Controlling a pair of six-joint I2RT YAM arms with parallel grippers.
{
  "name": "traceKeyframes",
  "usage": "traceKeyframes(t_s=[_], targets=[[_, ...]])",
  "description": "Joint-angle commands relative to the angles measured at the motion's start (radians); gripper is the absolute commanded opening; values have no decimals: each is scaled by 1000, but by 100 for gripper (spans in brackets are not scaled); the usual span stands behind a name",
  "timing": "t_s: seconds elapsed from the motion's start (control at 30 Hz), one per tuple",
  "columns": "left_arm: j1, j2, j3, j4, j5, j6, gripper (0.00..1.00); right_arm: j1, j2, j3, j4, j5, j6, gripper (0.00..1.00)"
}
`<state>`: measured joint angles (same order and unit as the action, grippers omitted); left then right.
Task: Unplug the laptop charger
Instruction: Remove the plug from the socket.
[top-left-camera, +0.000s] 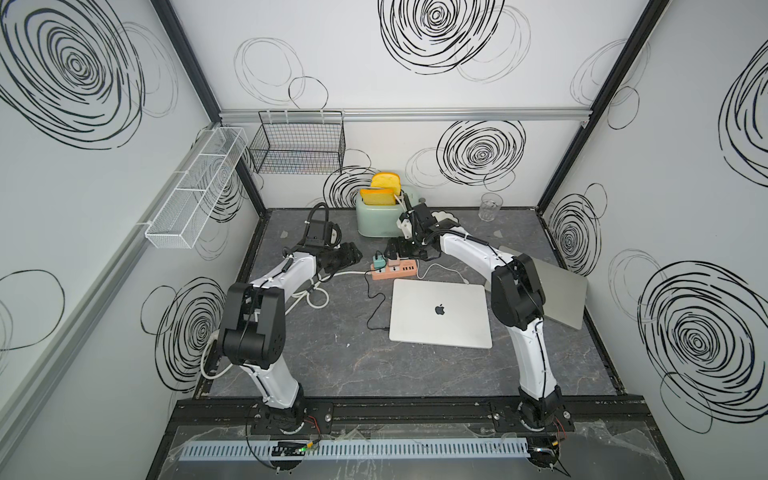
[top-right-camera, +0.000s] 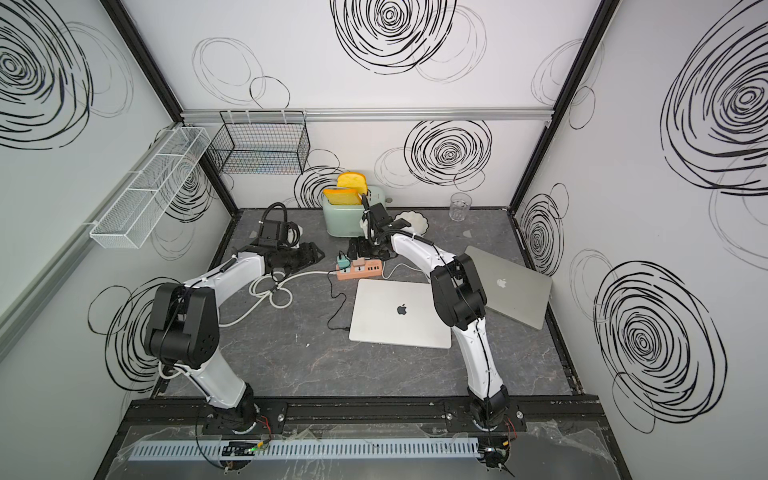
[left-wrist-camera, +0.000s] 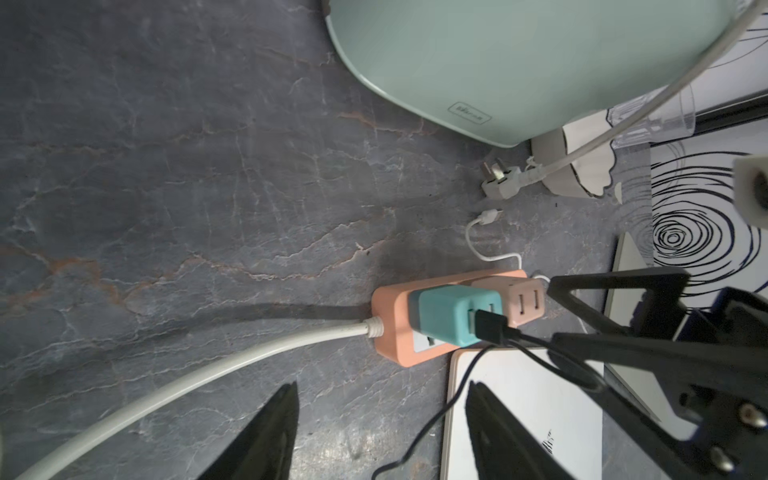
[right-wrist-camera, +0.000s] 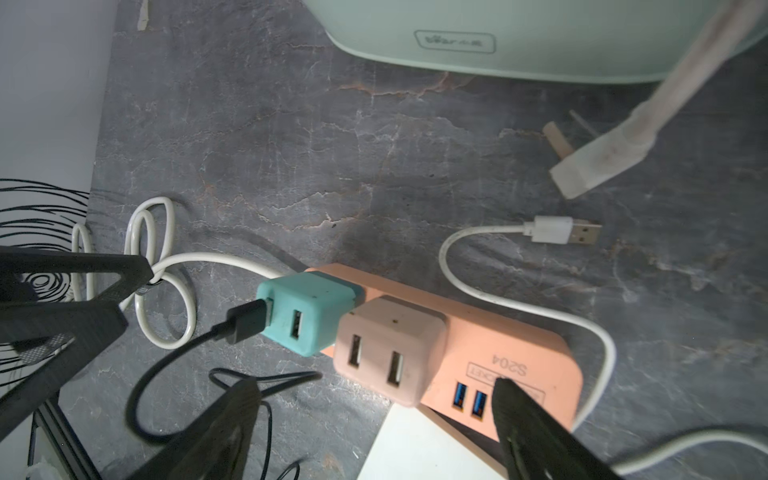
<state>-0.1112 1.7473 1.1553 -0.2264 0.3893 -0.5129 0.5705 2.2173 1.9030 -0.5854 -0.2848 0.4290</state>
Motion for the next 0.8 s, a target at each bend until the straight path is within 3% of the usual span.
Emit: traceKeyframes(t_s=[0.0, 0.4, 0.6, 0.77], targets=[[-2, 39, -21, 103, 72, -40, 68, -11, 15, -1, -36, 13, 14, 89], [-21, 70, -48, 204, 111, -107, 69, -22, 67, 15, 4, -49, 11, 80], [-25, 86, -65, 249, 139, -147, 69, -12, 81, 16, -6, -42, 10, 78], [-40, 97, -72, 277, 142, -169, 69, -6, 94, 27, -27, -28, 3, 71]])
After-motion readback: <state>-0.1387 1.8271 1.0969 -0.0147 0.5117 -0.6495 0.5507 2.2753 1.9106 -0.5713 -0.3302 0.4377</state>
